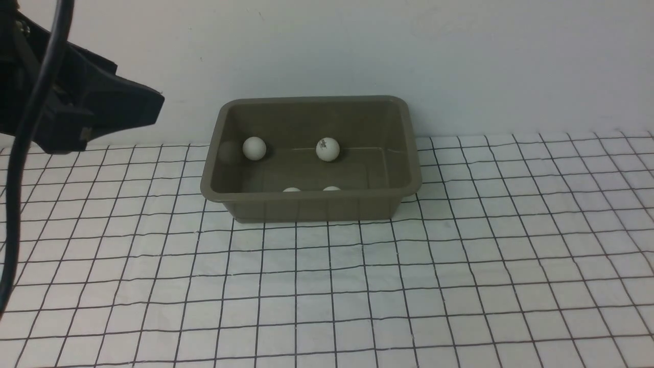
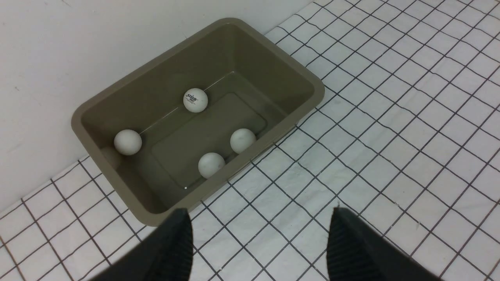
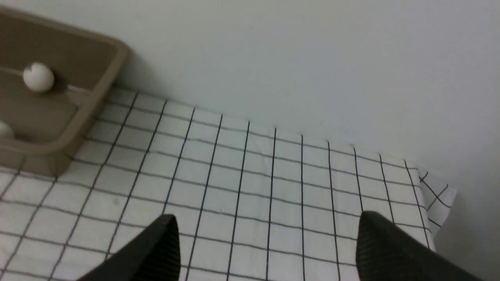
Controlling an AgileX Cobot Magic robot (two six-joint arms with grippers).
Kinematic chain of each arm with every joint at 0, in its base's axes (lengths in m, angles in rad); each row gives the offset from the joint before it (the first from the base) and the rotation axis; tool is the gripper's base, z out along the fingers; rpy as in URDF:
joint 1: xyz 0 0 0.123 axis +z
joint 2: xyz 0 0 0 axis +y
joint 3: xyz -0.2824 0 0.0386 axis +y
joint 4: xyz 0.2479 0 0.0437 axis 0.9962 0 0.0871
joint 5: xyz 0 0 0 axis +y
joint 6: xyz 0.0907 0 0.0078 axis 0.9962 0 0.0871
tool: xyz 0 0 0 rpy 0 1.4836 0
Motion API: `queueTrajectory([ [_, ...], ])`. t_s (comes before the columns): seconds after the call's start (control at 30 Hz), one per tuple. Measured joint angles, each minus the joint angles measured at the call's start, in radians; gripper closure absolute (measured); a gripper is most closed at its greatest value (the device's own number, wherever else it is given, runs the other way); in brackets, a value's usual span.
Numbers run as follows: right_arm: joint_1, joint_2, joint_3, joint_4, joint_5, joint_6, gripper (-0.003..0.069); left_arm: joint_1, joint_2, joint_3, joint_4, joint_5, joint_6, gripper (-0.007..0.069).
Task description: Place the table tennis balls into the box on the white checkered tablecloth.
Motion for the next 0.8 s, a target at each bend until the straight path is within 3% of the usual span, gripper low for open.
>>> queueTrajectory([
  [0.23, 0.0, -0.043, 0.131, 0.081, -0.062, -0.081, 0.0111, 0.0, 0.0, 0.0, 0.0, 0.0, 0.0, 0.0209],
  [0.53, 0.0, -0.121, 0.355, 0.284, -0.291, -0.277, 0.0148, 0.0, 0.0, 0.0, 0.0, 0.0, 0.0, 0.0209],
  [0.8, 0.0, -0.13, 0.411, 0.326, -0.338, -0.303, 0.0183, 0.0, 0.0, 0.0, -0.005, 0.0, 0.0, 0.0209],
])
